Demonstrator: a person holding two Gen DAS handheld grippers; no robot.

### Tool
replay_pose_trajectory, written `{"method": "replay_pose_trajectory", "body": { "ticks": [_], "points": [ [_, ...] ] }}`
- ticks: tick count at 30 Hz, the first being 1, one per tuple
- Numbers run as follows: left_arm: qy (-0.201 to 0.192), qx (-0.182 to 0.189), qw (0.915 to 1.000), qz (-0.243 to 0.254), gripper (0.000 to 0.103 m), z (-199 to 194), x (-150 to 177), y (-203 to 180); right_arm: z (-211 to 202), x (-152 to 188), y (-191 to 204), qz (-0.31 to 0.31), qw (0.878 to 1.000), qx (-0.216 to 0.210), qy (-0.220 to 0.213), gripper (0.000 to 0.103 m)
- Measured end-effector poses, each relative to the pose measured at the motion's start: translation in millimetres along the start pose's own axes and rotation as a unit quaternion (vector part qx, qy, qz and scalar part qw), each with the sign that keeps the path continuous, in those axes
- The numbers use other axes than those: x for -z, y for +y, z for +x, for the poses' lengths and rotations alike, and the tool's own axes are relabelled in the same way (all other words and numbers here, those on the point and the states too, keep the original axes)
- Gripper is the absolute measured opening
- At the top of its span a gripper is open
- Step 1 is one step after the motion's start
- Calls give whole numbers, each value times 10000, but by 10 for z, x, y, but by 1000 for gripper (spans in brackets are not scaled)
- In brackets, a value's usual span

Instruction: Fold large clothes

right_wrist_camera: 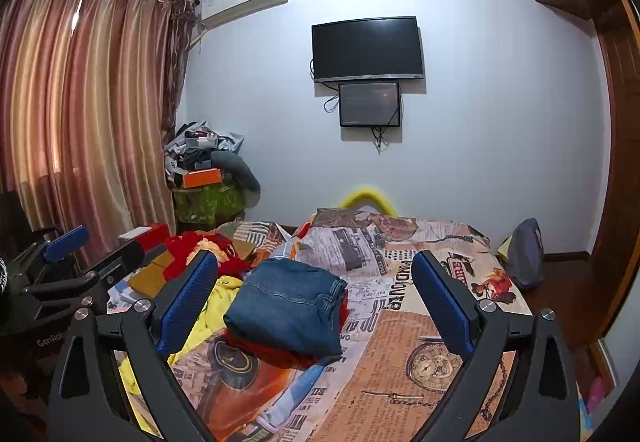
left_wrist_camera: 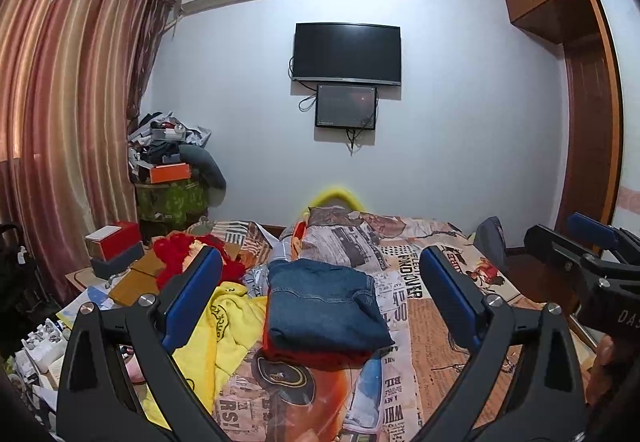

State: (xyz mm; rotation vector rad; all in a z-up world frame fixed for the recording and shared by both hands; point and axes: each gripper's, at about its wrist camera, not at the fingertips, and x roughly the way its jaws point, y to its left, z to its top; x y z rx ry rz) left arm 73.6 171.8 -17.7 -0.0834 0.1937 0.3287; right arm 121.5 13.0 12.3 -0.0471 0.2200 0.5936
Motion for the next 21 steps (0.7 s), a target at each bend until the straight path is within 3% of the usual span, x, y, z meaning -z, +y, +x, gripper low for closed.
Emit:
{"method": "replay_pose_trajectory", "body": {
  "ticks": [21],
  "points": [
    [79, 15, 10000, -51, 100, 35, 22, 17, 50, 16, -57, 315, 9995, 8, 57, 99]
  ]
}}
